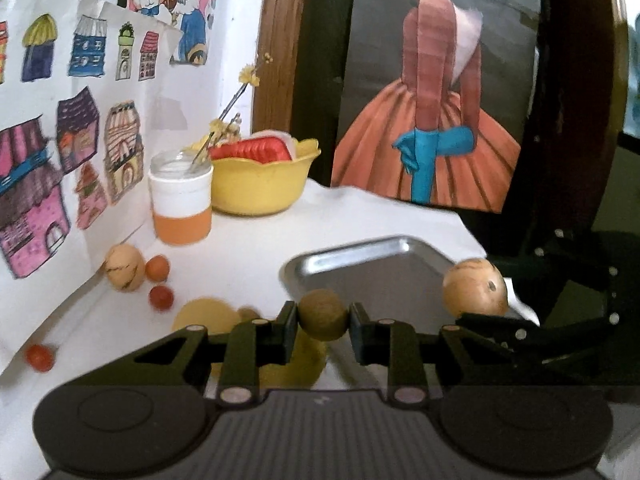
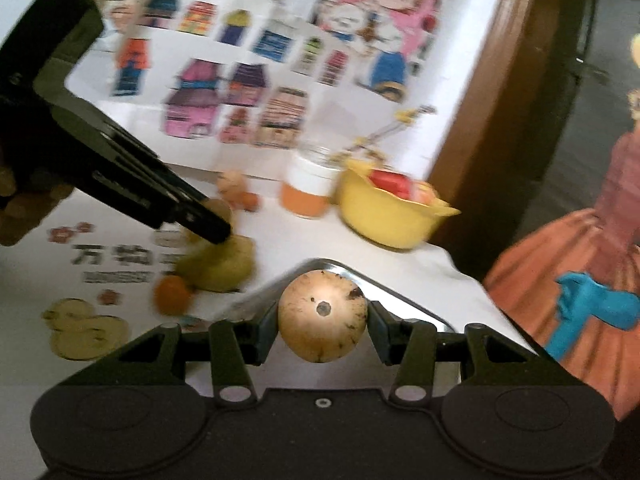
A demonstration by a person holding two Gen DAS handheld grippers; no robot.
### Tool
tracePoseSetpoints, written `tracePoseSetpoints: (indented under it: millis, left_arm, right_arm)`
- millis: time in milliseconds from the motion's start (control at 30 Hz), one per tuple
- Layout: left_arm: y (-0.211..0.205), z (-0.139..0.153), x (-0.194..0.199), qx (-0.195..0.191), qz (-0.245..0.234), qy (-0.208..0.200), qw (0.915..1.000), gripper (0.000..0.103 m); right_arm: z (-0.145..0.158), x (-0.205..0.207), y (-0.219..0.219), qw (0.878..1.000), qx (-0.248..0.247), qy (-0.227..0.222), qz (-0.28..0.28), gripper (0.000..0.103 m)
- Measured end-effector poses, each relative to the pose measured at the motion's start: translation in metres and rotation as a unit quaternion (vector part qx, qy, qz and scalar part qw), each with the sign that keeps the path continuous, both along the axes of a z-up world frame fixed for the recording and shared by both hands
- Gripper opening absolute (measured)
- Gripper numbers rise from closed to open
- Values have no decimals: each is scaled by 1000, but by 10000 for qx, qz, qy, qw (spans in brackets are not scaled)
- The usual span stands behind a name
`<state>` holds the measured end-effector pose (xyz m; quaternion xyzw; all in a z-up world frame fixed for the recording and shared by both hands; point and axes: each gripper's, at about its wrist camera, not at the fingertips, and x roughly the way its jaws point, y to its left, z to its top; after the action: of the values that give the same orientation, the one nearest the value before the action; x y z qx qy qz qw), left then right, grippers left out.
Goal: Organize fruits
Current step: 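Carry both held fruits over the metal tray with both tools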
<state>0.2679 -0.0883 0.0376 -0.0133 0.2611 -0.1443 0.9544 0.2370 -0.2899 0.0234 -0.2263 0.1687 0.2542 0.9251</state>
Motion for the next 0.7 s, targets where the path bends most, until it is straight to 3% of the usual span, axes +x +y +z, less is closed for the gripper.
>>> tracePoseSetpoints:
  millis: [100, 267, 500, 700]
  left_arm:
    - [-10, -1, 17, -126, 43, 63, 9999, 30]
    - [-31, -11, 37, 25, -33, 145, 9999, 30]
    - [-51, -29, 64, 194, 71, 500, 9985, 30]
    - [-59, -35, 72, 300, -7, 530, 9981, 30]
  right_arm:
    - [-4, 16, -10, 9997, -39, 73, -249, 50]
    - [-14, 38, -19, 9979, -226, 299, -526, 50]
    - [-24, 58, -24, 9964, -229, 480, -662, 50]
    - [-31, 67, -24, 9955, -262, 588, -689, 50]
